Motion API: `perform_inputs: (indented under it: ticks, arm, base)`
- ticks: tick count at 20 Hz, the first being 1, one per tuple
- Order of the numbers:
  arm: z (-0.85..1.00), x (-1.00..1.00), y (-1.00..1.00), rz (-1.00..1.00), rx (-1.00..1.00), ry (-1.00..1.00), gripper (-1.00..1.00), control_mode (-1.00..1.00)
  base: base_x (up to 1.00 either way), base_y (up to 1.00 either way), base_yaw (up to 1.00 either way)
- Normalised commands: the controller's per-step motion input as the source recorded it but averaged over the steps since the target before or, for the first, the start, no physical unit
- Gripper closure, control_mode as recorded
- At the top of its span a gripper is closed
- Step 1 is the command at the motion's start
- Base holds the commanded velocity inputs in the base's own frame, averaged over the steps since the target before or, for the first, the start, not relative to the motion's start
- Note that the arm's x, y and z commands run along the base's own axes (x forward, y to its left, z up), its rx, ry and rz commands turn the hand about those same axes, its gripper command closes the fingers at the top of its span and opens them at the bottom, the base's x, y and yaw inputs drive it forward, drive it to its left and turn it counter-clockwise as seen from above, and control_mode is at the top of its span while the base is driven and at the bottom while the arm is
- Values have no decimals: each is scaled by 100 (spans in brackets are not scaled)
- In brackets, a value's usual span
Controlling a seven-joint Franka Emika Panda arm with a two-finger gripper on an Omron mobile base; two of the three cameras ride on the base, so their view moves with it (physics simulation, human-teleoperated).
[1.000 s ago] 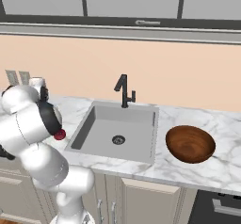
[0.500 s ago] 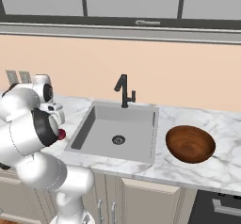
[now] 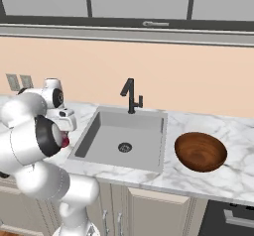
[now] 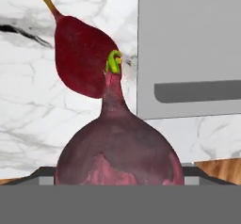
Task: There is a mixed pile of frozen fruits and vegetables on the counter. Locate all the frozen vegetables and place the items in a bowl on the counter. Take all the frozen fruits and defrost them in a running sink.
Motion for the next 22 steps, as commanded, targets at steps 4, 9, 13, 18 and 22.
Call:
perform_inputs:
  ticks: [4,9,13,18,22]
  arm:
    - [2,8,-43,0,6,0,100,-100]
    - [17,0,-42,0,8,-6,100,-100]
    - [17,-8,-37,0,12,-12,100,-100]
    - [21,-7,-41,0,2,-10,100,-100]
    - [24,-5,-41,0,0,-9,100,-100]
  base:
    - [0,0,0]
    - [0,0,0]
    - [0,0,0]
    - [0,0,0]
    - [0,0,0]
